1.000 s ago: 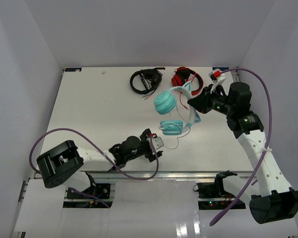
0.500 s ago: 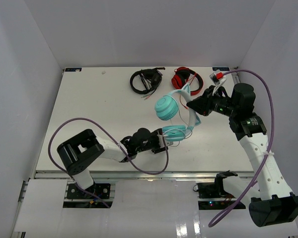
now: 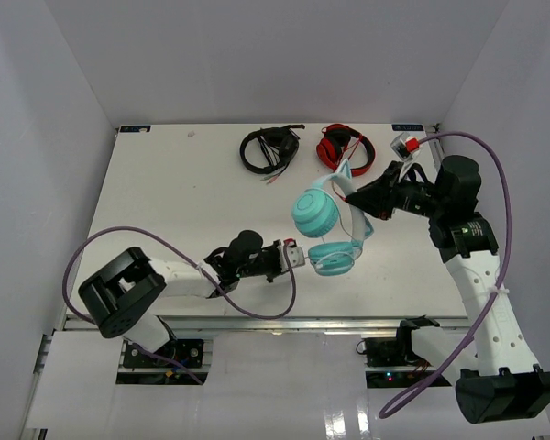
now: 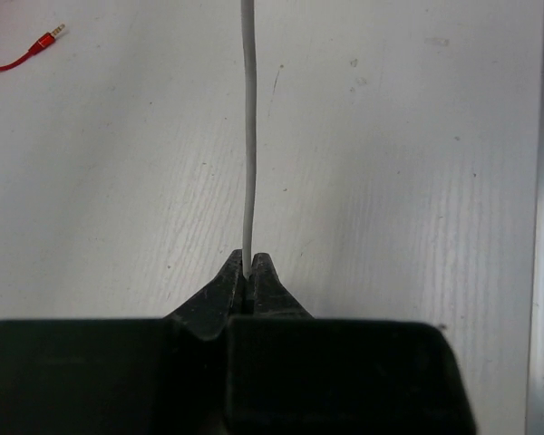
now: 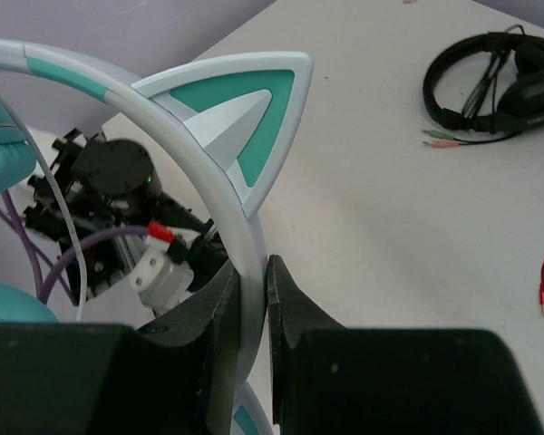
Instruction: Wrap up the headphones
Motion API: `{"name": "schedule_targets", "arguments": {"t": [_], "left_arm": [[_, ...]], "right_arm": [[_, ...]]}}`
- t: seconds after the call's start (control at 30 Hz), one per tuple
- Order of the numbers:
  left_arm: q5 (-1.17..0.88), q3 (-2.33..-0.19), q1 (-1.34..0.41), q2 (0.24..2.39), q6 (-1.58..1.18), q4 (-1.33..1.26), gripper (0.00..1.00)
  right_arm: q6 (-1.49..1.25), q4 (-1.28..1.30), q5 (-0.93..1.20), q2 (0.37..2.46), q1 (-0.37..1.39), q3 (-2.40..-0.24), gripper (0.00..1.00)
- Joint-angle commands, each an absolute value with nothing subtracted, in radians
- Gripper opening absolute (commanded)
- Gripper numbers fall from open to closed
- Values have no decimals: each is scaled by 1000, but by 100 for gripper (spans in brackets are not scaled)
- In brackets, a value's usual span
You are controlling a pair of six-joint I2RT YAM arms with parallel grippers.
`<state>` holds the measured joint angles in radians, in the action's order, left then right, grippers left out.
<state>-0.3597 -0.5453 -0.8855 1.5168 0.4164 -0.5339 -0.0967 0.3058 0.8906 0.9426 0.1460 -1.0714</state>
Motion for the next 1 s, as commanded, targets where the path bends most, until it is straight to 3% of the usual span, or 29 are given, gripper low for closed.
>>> {"name": "schedule_targets", "arguments": {"t": [0.0, 0.17, 0.47, 0.77, 0.97], "left_arm": [[-626, -637, -800, 1403, 412, -234, 0], [-774, -744, -680, 1320, 405, 10, 0], [-812, -1070, -635, 1364, 175, 377, 0], [-974, -1340, -644, 1520, -207, 430, 0], [-968, -1411, -686, 1626, -433, 389, 3]], "right_arm": [[134, 453, 1043, 871, 152, -1113, 8], [443, 620, 691, 820, 166, -1089, 8], [599, 428, 246, 756, 182, -907, 8], [631, 269, -59, 775, 321, -830, 8], [587, 150, -232, 831, 398, -807, 8]]}}
